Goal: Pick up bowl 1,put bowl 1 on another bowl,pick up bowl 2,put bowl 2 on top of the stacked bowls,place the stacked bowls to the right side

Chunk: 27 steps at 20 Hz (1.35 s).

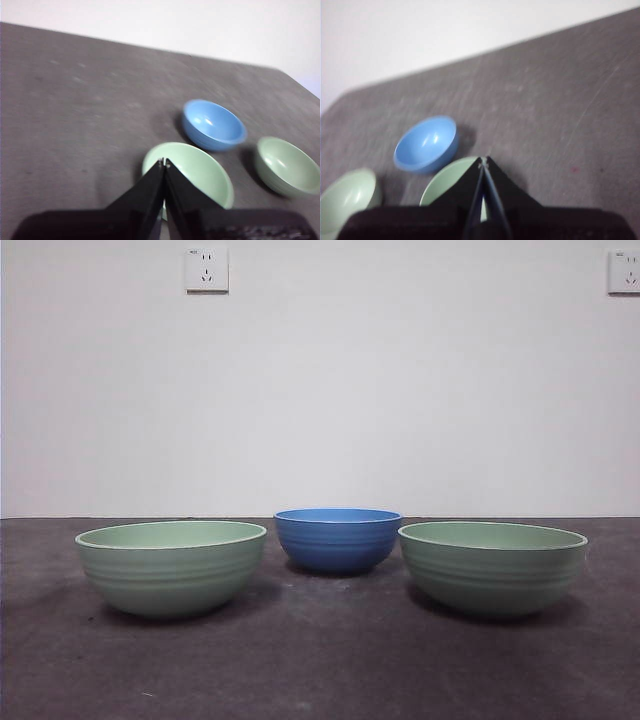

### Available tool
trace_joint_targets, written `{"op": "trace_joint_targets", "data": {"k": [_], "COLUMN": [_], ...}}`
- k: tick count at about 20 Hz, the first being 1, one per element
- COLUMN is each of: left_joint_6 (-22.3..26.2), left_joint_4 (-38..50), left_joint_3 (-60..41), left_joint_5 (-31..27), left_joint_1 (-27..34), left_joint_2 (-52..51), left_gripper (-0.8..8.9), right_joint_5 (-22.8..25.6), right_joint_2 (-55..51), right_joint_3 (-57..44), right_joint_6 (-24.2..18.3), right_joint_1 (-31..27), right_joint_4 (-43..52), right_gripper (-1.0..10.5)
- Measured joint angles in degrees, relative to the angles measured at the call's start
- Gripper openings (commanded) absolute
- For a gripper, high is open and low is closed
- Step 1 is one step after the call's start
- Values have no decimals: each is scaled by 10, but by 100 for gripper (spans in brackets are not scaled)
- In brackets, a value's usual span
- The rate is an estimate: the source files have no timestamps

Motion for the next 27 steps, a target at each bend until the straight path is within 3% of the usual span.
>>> {"op": "trace_joint_targets", "data": {"k": [5, 10, 16, 19, 22, 24, 26, 27], "left_joint_6": [63, 130, 197, 217, 225, 226, 225, 224], "left_joint_4": [-93, -180, -264, -292, -293, -293, -293, -293], "left_joint_3": [96, 180, 246, 259, 260, 260, 260, 260], "left_joint_5": [75, 129, 182, 184, 185, 182, 171, 161], "left_joint_1": [0, 0, -4, -18, -24, -24, -24, -24], "left_joint_2": [96, 174, 221, 230, 231, 233, 233, 233], "left_gripper": [-8, -7, -7, -6, 21, 186, 462, 538], "right_joint_5": [-80, -131, -156, -161, -160, -161, -160, -160], "right_joint_2": [111, 204, 264, 271, 271, 271, 271, 271], "right_joint_3": [111, 207, 282, 291, 291, 291, 291, 291], "right_joint_6": [-70, -144, -210, -227, -235, -238, -237, -236], "right_joint_1": [0, 2, 21, 33, 40, 41, 41, 41], "right_joint_4": [-108, -220, -332, -352, -354, -354, -354, -354], "right_gripper": [-12, -12, -11, -10, 62, 207, 363, 430]}}
